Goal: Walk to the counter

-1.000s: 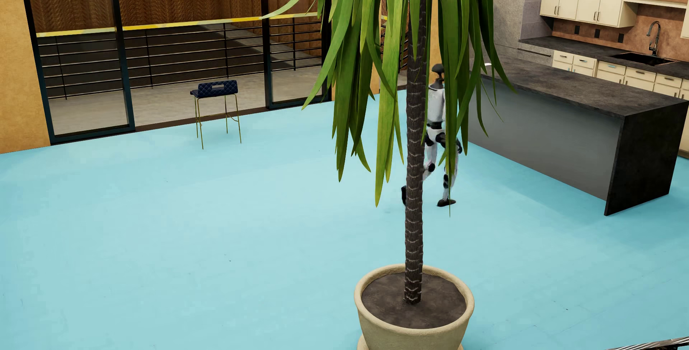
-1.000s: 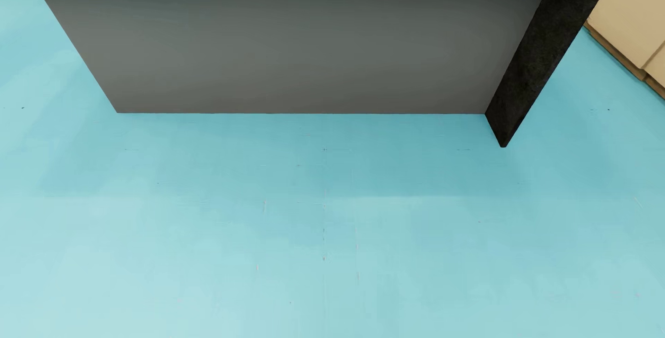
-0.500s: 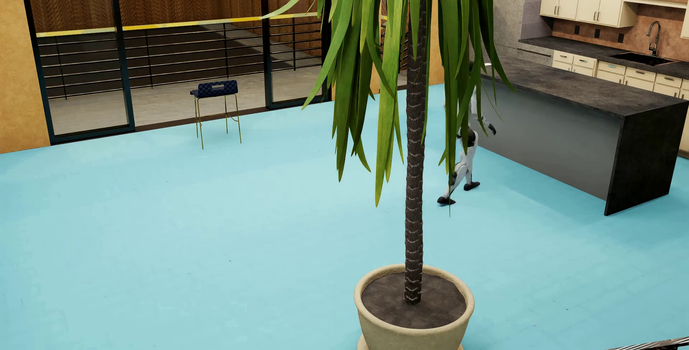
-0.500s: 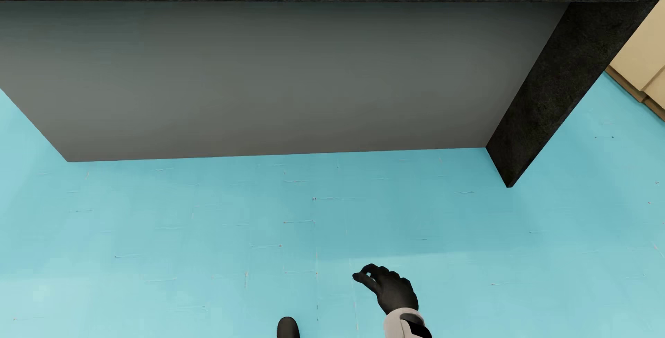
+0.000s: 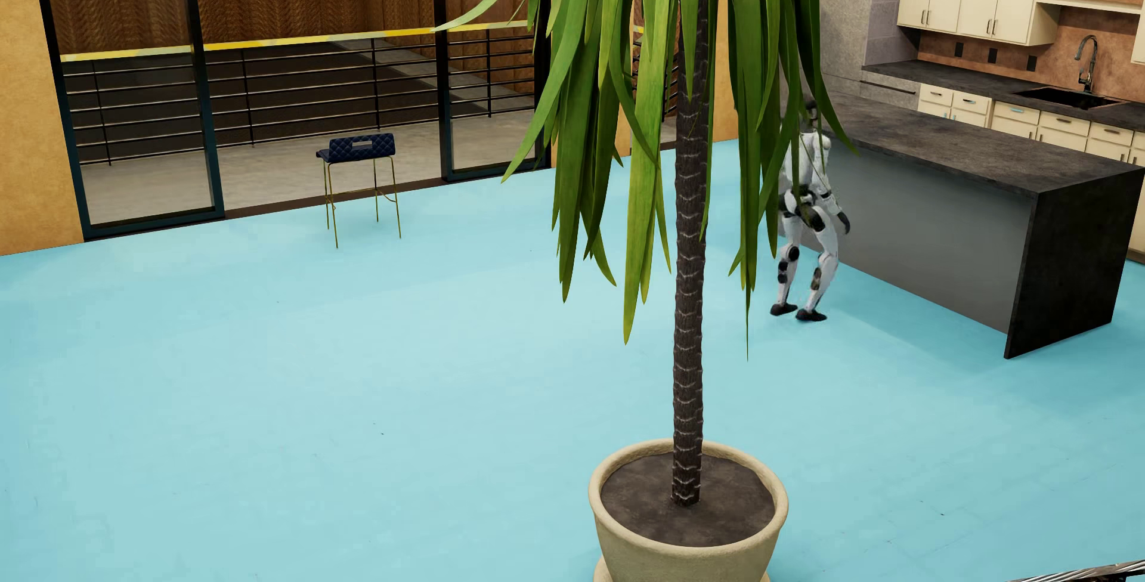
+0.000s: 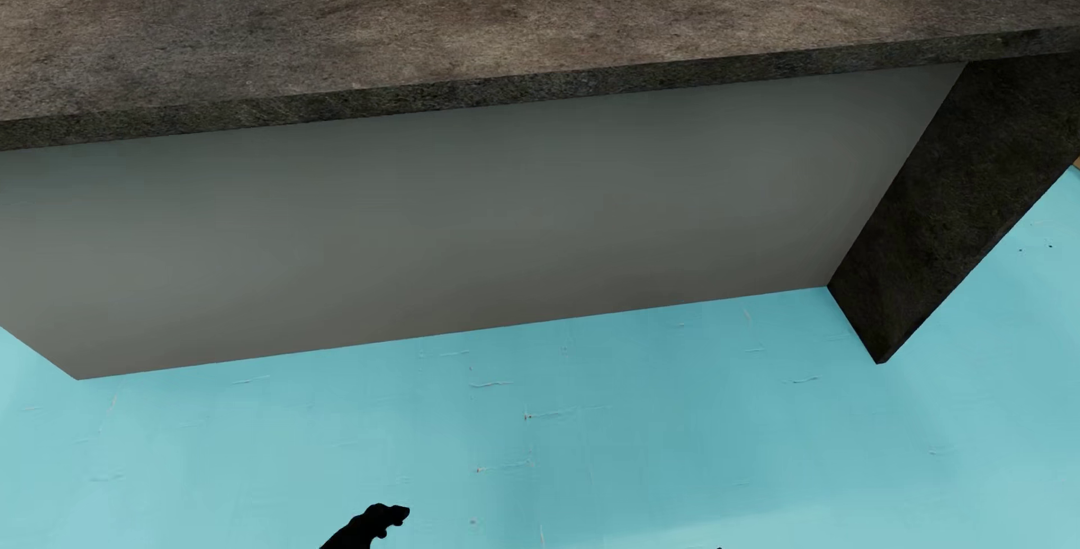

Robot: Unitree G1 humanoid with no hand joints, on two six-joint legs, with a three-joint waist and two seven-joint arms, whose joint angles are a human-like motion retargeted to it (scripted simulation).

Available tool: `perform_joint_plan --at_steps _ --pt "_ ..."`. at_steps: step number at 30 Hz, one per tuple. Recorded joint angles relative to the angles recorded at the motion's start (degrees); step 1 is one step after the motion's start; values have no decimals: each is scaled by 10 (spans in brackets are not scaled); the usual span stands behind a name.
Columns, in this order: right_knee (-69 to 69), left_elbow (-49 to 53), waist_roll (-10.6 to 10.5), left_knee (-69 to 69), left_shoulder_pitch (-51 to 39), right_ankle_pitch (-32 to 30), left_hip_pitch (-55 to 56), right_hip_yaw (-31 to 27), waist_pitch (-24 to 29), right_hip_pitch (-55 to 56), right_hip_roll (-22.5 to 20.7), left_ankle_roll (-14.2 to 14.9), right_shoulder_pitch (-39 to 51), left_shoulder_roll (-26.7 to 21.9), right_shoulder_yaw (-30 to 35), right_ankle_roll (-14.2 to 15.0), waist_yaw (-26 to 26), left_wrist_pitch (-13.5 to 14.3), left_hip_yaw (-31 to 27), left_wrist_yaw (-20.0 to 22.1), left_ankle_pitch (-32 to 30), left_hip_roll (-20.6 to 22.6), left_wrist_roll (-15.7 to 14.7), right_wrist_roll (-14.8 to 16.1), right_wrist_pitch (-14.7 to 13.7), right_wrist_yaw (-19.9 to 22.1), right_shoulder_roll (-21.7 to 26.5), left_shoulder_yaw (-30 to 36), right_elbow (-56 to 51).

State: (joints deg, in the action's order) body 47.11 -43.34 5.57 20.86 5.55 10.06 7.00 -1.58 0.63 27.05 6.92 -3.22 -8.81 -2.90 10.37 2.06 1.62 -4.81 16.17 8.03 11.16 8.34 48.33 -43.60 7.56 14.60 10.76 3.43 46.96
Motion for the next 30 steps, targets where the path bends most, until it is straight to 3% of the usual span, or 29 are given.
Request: perform_joint_plan --at_steps 1,2,3,4,8,11,13,16,19,23,30 --pt "-99 9 -1 -16 -4 -12 -15 -24 -1 -1 -20 1 -4 -6 2 3 7 8 -15 -4 -2 3 -1 -5 -1 -1 -3 12 -1" --pt "-188 16 -4 -29 -9 -69 -30 -84 -2 -9 -53 3 -8 -12 3 8 15 13 -32 -8 -5 6 -3 -10 -2 -2 -7 24 1" --pt "-239 19 -6 -32 -12 -140 -43 -140 -2 -21 -76 4 -13 -14 2 18 21 14 -48 -11 -4 10 -6 -14 -2 -2 -10 33 3" --pt "-233 18 -7 -28 -15 -146 -54 -154 0 -28 -80 7 -17 -14 2 10 24 10 -61 -12 0 13 -8 -19 -1 -3 -13 40 7" --pt "-260 -12 -17 -23 -20 -121 -87 -89 -6 -86 -54 46 -20 -3 6 -19 24 -24 -118 0 -33 7 -15 -35 8 -35 -35 35 36" --pt "-291 -18 -26 -8 3 -118 -89 -56 -12 -120 -56 85 14 -6 38 -31 21 -19 -154 -8 -62 -8 -18 -67 -8 -88 -33 39 45" --pt "-294 -26 -31 -2 19 -108 -95 -44 -13 -133 -62 102 37 -14 36 -37 23 -17 -164 -20 -70 -18 -11 -72 -16 -79 -30 60 28" --pt "-295 -58 -39 -4 32 -94 -109 -35 -17 -148 -73 119 61 -24 -2 -43 26 -41 -176 -43 -80 -31 0 -37 -16 -46 -46 78 -2" --pt "-297 -76 -44 2 31 -79 -113 -28 -21 -160 -81 123 80 -29 -4 -47 29 -50 -187 -50 -90 -39 5 -26 -19 -32 -54 81 -22" --pt "-301 -48 -50 27 28 -64 -107 -27 -25 -170 -93 123 95 -27 40 -50 27 -39 -192 -29 -97 -49 -9 -38 -26 -45 -50 69 -6" --pt "-295 3 -59 84 10 -46 -82 -31 -29 -172 -115 125 83 -25 54 -60 28 -26 -186 -19 -106 -67 -25 -55 -1 -45 -61 77 82"
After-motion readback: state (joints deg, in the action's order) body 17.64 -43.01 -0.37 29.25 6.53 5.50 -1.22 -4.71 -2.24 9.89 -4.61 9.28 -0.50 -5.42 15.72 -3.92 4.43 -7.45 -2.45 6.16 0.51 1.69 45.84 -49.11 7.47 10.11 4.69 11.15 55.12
